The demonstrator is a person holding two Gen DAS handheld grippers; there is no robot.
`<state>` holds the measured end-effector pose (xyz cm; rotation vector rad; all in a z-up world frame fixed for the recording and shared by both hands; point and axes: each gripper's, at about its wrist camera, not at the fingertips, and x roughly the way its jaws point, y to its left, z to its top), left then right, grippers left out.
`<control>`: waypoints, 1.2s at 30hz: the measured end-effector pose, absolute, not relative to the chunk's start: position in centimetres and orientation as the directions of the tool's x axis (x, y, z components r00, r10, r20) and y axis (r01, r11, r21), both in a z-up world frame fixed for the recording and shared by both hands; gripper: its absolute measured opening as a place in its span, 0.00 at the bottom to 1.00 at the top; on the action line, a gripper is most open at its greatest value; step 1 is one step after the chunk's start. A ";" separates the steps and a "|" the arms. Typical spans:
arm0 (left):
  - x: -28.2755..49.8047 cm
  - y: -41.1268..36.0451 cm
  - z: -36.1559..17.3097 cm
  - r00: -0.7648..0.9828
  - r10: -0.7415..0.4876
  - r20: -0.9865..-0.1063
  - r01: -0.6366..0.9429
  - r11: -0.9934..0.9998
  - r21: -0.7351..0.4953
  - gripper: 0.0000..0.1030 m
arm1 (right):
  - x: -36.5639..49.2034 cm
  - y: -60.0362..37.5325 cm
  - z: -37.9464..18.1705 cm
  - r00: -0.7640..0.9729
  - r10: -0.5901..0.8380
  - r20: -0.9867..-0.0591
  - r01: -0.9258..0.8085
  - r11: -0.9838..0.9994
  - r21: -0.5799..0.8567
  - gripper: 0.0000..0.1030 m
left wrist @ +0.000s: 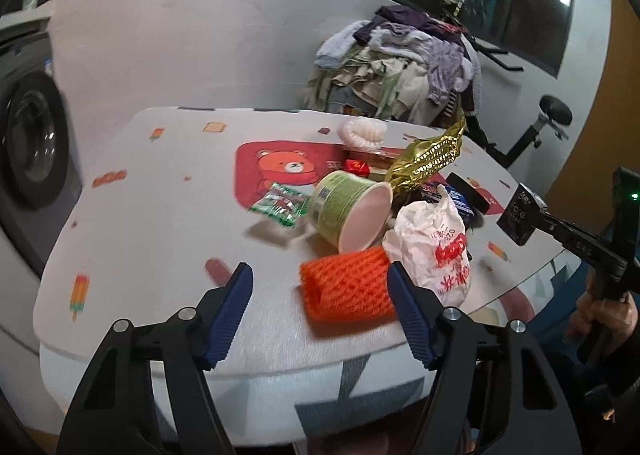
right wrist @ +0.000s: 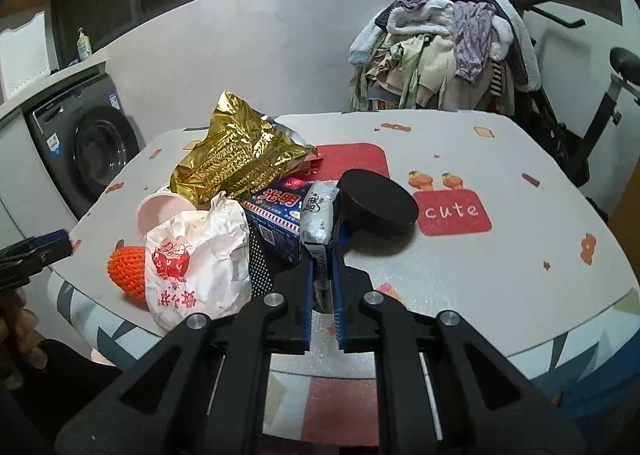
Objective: Collect trash
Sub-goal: 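Close the left tool on the green-and-white snack wrapper and lift it, then carry both items down to the bin while the right tool opens, dropping the packet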
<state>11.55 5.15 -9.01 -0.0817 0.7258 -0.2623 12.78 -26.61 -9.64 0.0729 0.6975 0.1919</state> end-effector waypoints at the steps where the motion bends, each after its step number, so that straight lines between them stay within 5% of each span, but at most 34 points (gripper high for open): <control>1: 12.4 4.7 -9.1 0.715 -0.261 -0.649 0.224 0.964 -0.142 0.64 | 12.7 -26.7 -9.8 0.748 0.203 -0.632 -0.149 0.979 0.137 0.12; 9: 16.4 5.9 -10.5 0.673 -0.273 -0.687 0.185 0.962 -0.202 0.58 | 12.1 -27.5 -10.3 0.744 0.209 -0.634 -0.139 0.978 0.159 0.12; 14: 21.6 9.4 -12.8 0.599 -0.342 -0.724 0.053 0.919 -0.390 0.47 | 12.5 -27.3 -11.0 0.733 0.214 -0.646 -0.140 0.976 0.165 0.12; 21: 26.7 12.6 -16.3 0.548 -0.484 -0.682 -0.165 0.737 -0.655 0.46 | 13.0 -27.1 -11.4 0.722 0.213 -0.658 -0.141 0.977 0.161 0.12; 24: 28.1 12.1 -17.0 0.530 -0.466 -0.708 -0.190 0.749 -0.635 0.44 | 13.2 -27.2 -11.6 0.718 0.213 -0.663 -0.141 0.977 0.161 0.12; 26: 28.5 11.8 -17.6 0.524 -0.455 -0.720 -0.207 0.752 -0.626 0.23 | 13.3 -27.1 -11.6 0.715 0.215 -0.666 -0.145 0.977 0.159 0.12; 28: 28.5 11.8 -17.7 0.538 -0.450 -0.713 -0.204 0.751 -0.628 0.16 | 13.3 -27.1 -11.7 0.712 0.215 -0.668 -0.147 0.976 0.157 0.12; 36: 26.3 12.5 -11.9 0.656 -0.295 -0.695 -0.097 0.880 -0.465 0.14 | 12.5 -27.1 -11.2 0.710 0.230 -0.666 -0.155 0.973 0.171 0.12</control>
